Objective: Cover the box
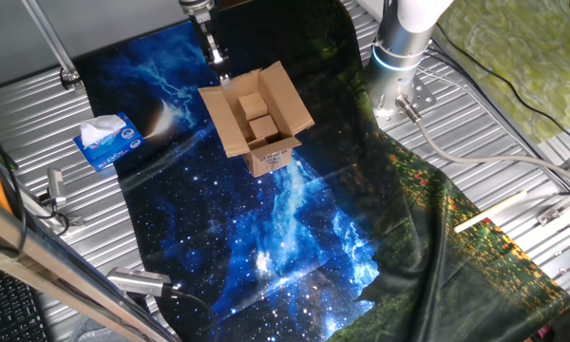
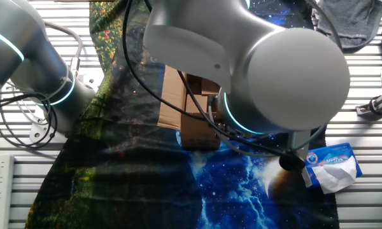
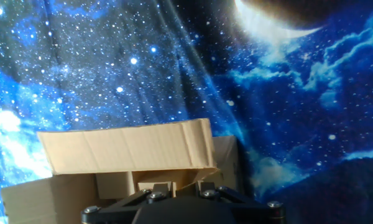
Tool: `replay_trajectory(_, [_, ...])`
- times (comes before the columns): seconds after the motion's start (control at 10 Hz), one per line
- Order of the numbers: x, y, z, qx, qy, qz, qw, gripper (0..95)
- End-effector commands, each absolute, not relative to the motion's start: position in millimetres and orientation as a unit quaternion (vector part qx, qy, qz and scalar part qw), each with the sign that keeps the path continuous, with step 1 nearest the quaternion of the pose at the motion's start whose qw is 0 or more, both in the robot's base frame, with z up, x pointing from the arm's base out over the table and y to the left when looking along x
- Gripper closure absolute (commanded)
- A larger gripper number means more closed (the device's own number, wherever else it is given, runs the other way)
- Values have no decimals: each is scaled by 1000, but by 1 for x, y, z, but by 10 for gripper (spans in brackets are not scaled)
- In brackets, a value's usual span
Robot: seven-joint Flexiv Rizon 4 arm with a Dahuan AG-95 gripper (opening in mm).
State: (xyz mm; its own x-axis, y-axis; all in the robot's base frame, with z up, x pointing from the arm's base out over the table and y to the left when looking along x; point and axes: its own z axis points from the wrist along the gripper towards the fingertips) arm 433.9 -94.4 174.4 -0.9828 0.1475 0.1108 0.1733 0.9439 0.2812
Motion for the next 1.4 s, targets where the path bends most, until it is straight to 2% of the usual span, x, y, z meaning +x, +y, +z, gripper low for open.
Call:
replay_trajectory(0.1, [434,-93,173,-81,-985,-147,43,760])
replay_trajectory(0.7, [436,-88,170,-88,-983,-156,32,760])
replay_trajectory(0.8, [437,-87,168,-89,-983,-156,32,570])
replay_trajectory(1.0, [435,-86,166,-87,-983,-156,31,570])
replay_trajectory(1.1, [434,-86,165,-86,-984,-156,30,760])
replay_trajectory(1.4, [430,-86,162,-86,-984,-156,28,760])
